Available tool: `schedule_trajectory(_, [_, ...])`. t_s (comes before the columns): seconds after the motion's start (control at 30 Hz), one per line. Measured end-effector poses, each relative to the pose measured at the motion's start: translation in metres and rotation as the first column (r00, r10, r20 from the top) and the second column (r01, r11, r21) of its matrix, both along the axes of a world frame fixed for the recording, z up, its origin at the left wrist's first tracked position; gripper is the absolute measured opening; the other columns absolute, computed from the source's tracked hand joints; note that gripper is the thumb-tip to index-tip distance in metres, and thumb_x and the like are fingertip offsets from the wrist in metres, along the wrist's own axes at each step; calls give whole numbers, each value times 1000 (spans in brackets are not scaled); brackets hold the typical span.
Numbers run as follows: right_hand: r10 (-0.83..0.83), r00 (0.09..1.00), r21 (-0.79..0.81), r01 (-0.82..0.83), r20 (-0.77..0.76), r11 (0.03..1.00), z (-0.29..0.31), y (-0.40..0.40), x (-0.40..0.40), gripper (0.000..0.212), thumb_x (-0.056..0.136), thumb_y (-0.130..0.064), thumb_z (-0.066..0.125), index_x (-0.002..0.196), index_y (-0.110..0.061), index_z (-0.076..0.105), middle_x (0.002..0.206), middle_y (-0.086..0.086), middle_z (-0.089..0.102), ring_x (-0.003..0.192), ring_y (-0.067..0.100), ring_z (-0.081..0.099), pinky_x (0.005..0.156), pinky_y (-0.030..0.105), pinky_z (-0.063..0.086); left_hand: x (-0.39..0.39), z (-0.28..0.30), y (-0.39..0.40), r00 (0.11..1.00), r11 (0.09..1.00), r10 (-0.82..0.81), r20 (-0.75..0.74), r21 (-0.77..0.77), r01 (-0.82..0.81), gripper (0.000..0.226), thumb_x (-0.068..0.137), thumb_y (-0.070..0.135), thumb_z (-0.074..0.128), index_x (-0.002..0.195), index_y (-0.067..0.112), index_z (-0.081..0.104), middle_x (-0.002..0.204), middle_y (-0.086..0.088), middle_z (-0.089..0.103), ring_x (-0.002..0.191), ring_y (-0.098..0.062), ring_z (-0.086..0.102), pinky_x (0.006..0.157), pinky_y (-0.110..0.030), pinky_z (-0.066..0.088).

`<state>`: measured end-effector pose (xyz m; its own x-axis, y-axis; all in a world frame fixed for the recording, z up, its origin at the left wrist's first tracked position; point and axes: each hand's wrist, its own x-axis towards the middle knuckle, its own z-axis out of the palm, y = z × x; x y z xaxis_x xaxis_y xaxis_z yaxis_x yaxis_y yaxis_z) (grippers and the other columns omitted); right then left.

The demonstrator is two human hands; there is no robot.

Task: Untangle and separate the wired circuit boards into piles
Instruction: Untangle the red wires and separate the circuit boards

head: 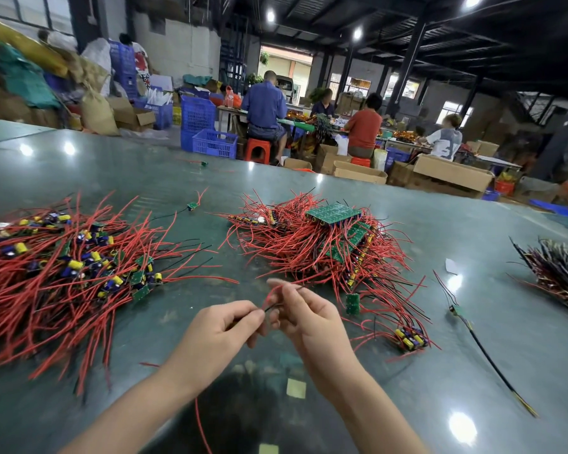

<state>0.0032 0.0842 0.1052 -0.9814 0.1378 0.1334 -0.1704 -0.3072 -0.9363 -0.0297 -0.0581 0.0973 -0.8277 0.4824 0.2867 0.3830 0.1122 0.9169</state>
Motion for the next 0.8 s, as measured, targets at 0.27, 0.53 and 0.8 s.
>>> schedule_trajectory(0.27, [-14, 1000, 164, 16, -11, 986, 5, 5, 2, 18, 79, -24, 60, 70, -13, 72, 63, 1, 65, 53, 8, 57, 55, 17, 48, -1, -1, -1, 999, 1000, 26, -26, -4, -26, 26, 82, 40, 52, 66, 23, 64, 56, 1, 57, 56, -4, 50, 60, -23, 38])
schedule_trajectory(0.53, [-59, 998, 372, 42, 33, 927, 10, 13, 5, 27, 89, -11, 60, 66, -13, 73, 62, 4, 66, 49, 8, 55, 51, 18, 46, -2, -1, -3, 977, 974, 142, -160, -154, -167, 34, 89, 22, 61, 55, 19, 60, 50, 1, 56, 44, -3, 44, 48, -13, 31])
schedule_trajectory(0.8, [-136, 987, 429, 88, 83, 899, 10, 13, 4, 18, 88, -6, 61, 74, -6, 72, 58, 1, 63, 47, 7, 54, 51, 18, 47, -6, -4, -6, 951, 945, 194, -242, -214, -248, 34, 87, 25, 63, 55, 18, 59, 54, -9, 56, 48, -12, 44, 52, -24, 32])
